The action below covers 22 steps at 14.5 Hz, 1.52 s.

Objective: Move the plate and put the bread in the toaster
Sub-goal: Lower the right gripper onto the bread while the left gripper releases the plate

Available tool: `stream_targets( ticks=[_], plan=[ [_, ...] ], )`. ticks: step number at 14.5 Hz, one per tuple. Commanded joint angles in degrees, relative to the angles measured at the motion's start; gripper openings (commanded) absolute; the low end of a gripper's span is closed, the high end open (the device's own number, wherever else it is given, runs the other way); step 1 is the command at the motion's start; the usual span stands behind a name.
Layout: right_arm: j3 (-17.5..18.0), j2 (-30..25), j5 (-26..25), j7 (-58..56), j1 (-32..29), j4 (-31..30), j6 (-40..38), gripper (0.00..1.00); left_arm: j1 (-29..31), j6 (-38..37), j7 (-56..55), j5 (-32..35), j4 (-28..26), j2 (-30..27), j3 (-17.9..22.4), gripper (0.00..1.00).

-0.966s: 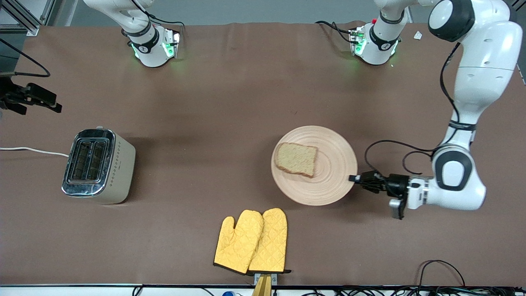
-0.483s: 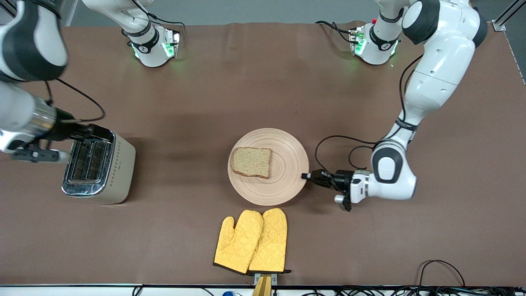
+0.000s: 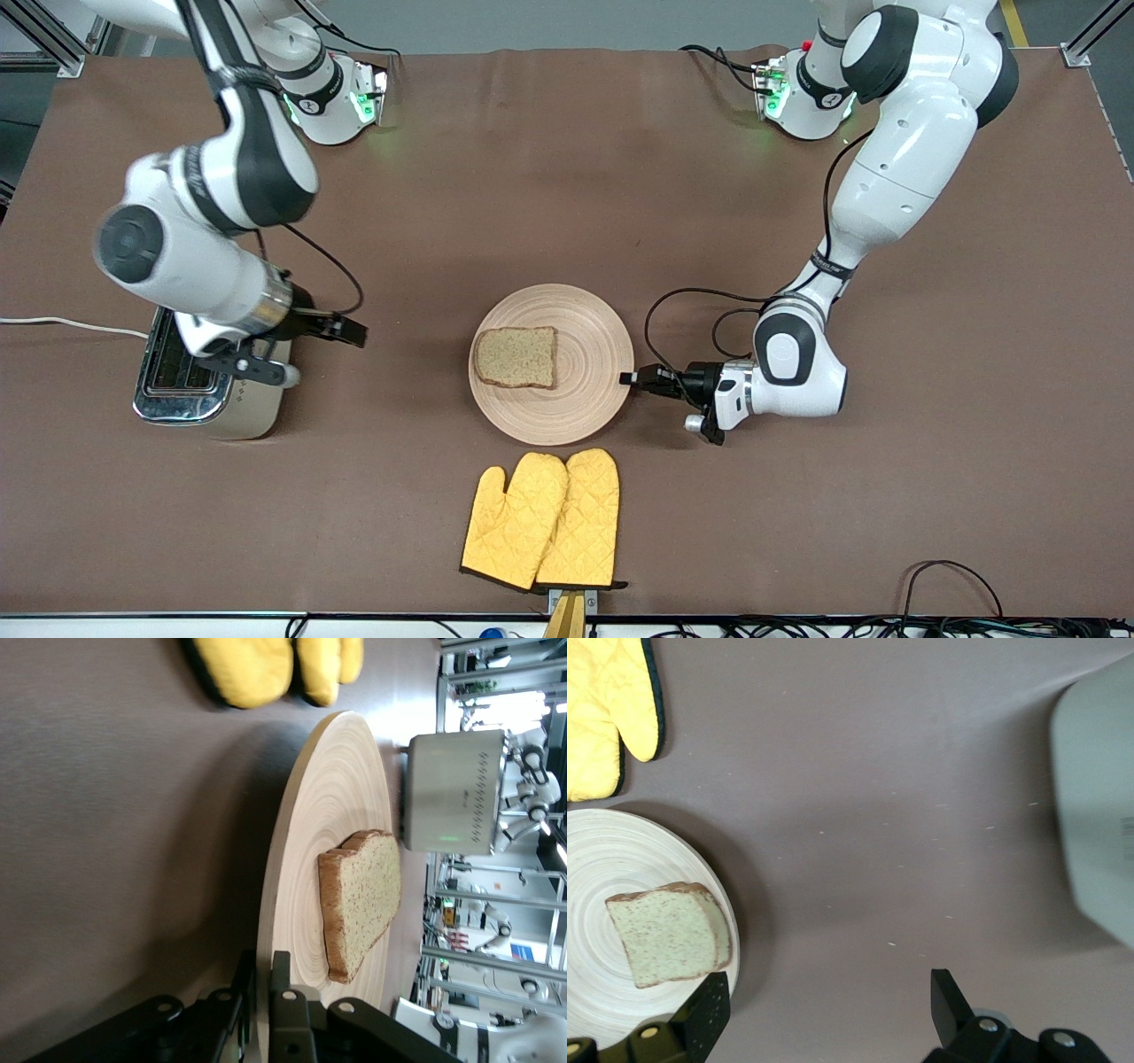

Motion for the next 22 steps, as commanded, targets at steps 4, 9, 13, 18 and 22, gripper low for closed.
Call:
stream_targets(
  ticks=[4,9,13,18,22],
  plan=[
    [-0.39,5.99,2.45,1.04,4.11,0.2,5.58,1.0,-1.71,2.81,-0.21,-4.28,-0.09,-0.43,-0.26,1.0],
    [-0.39,11.27,1.92,1.03,8.94,2.05,10.16,1.0,-1.45,7.47,-5.29,-2.71,-0.88,-4.46,0.35,1.0],
    [-0.39,13.82,2.1,1.21,9.66,3.27,11.93,0.94,-0.48,7.47,-22.84,15.62,1.05,-8.95,0.27,1.0],
    [-0.39,17.34,2.36,1.3,12.29,4.5,14.83,0.74,0.48,2.83,-37.54,36.89,0.61,-17.64,0.44,1.0],
    [-0.39,18.57,2.45,1.3,12.38,5.47,14.83,0.66,2.15,-5.34,-44.06,53.08,0.88,-25.02,0.36,1.0]
  ],
)
